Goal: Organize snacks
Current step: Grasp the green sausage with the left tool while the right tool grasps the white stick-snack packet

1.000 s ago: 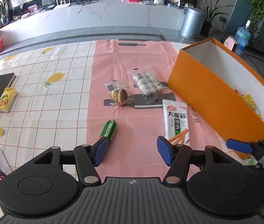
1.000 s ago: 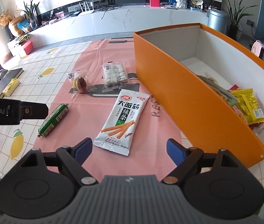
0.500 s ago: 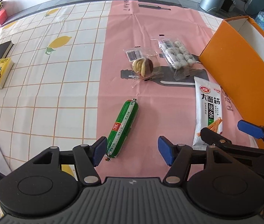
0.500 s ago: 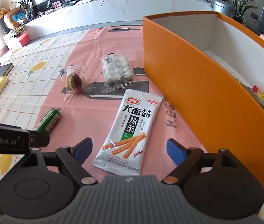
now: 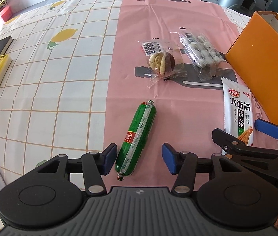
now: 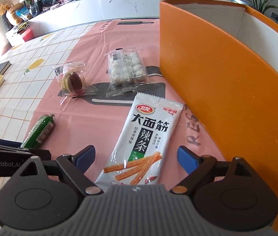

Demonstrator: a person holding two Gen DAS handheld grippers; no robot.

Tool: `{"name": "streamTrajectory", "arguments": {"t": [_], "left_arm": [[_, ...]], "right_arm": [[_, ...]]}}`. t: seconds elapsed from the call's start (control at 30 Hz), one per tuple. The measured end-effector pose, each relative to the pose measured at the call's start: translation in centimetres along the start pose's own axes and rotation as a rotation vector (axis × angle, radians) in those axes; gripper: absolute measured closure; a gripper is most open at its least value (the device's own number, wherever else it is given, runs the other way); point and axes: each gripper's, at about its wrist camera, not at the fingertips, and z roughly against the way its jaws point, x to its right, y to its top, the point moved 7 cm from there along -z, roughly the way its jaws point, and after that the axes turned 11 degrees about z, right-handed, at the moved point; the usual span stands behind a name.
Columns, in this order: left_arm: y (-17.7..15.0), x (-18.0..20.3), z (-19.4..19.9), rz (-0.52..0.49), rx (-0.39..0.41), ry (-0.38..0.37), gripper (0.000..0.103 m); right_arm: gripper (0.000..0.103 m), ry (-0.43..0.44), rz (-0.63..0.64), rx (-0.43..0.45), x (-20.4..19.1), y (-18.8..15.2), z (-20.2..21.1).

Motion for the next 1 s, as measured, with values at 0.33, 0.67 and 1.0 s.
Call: {"name": "streamTrajectory", "arguments": {"t": [0.33, 0.67, 1.0], "left_arm": [[-0.6, 1.3, 0.2, 0.029, 0.011, -0.053, 0.078], [-0.9, 1.9, 0.2, 0.041, 0.023, -0.057, 0.070], [-0.9, 2.5, 0.2, -0.003, 0.094, -0.035, 0.078]], "right_arm": [[0.040, -0.005, 0.125, 0.057, -0.3, -0.4, 0.6], [0.043, 0.003, 0.144, 0.037, 0.2, -2.0, 1.7], [0.045, -0.011, 0.134, 0.052, 0.0, -2.2, 1.8]]}}
